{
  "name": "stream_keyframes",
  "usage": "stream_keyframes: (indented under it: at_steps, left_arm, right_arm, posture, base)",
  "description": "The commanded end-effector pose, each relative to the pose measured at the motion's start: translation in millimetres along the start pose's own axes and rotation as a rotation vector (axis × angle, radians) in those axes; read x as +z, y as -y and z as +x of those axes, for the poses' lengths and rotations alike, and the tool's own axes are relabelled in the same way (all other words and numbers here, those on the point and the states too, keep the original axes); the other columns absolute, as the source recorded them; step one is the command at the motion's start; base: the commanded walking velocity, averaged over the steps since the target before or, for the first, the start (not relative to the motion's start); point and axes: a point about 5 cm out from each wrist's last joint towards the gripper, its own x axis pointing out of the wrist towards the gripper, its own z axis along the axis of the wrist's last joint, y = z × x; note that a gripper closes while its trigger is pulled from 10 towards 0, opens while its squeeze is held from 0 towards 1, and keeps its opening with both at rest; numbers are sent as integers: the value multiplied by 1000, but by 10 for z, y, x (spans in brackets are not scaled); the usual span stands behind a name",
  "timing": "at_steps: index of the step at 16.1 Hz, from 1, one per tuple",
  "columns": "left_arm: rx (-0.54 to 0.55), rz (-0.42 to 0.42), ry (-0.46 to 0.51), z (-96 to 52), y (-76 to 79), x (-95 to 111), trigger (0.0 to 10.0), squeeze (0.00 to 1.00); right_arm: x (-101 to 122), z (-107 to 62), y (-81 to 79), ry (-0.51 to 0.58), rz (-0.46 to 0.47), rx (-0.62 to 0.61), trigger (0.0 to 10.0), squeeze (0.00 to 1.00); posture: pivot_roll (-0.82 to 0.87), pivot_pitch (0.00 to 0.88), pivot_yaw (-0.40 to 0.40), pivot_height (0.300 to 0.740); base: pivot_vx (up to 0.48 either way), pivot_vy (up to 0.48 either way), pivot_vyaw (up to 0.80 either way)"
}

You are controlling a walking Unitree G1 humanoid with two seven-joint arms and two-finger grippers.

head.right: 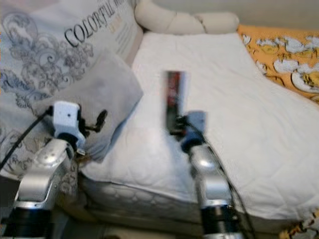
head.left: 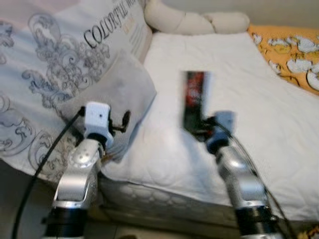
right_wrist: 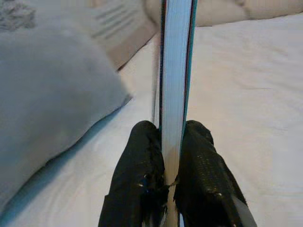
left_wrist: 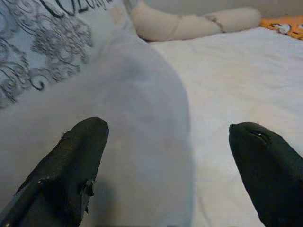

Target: Clean up the room

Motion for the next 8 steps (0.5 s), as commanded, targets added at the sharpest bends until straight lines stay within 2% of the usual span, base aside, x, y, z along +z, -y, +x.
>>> stream_keyframes:
  at_steps: [1,8]
  left_arm:
    - [21,11,9,-6,-73,35,10000,82]
    - [10,20,-3,-21,-54,14,10000,78]
  right_arm:
    - [137,38,-166,60,4,61,10000,0]
    - [132,29,-184,50,10,82,10000,0]
  posture:
    - [-17,0,38,740]
    - [-21,0,39,740]
  base:
    - [334,0,0]
    - [333,0,0]
